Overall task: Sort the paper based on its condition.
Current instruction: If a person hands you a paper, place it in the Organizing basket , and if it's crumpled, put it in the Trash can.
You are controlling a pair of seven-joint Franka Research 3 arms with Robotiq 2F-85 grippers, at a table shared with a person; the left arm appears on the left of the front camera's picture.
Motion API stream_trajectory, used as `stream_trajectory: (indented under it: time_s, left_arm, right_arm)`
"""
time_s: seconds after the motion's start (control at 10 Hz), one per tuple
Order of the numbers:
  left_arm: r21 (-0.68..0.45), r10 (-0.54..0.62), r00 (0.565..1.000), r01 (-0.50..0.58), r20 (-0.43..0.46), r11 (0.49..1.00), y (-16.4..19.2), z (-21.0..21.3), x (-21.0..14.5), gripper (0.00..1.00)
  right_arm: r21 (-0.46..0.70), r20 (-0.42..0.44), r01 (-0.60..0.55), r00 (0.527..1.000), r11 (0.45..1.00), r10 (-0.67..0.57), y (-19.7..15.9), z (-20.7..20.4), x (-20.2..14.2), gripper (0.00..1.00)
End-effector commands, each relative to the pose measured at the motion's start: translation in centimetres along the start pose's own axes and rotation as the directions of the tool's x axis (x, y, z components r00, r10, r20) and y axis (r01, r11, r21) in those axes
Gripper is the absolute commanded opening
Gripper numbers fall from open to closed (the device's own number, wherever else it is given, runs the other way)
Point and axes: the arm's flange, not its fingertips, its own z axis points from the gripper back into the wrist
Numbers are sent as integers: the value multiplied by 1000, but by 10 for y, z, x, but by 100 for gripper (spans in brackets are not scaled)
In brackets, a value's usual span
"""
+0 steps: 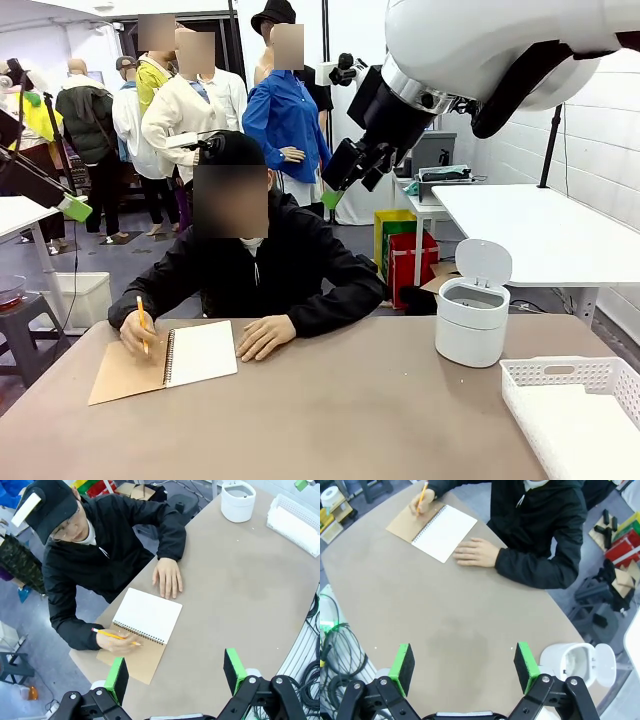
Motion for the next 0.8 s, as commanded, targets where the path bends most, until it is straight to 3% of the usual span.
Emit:
stream_trajectory:
  time_s: [0.0, 0.6, 0.7]
  left_arm:
    - [-18, 32, 999, -32, 4, 999, -4, 5, -8, 100]
    - [-11, 21, 1000, -20, 4, 1000, -4, 6, -3, 100]
    - [-11, 21, 1000, -20, 4, 1000, -4, 6, -3, 100]
  right_arm:
    - [25, -5, 49, 999, 998, -49, 5, 3, -2, 100]
    - [-41, 10, 75, 997, 996, -75, 22, 13, -12, 100]
    - [14, 14, 78, 997, 997, -79, 19, 16, -3, 100]
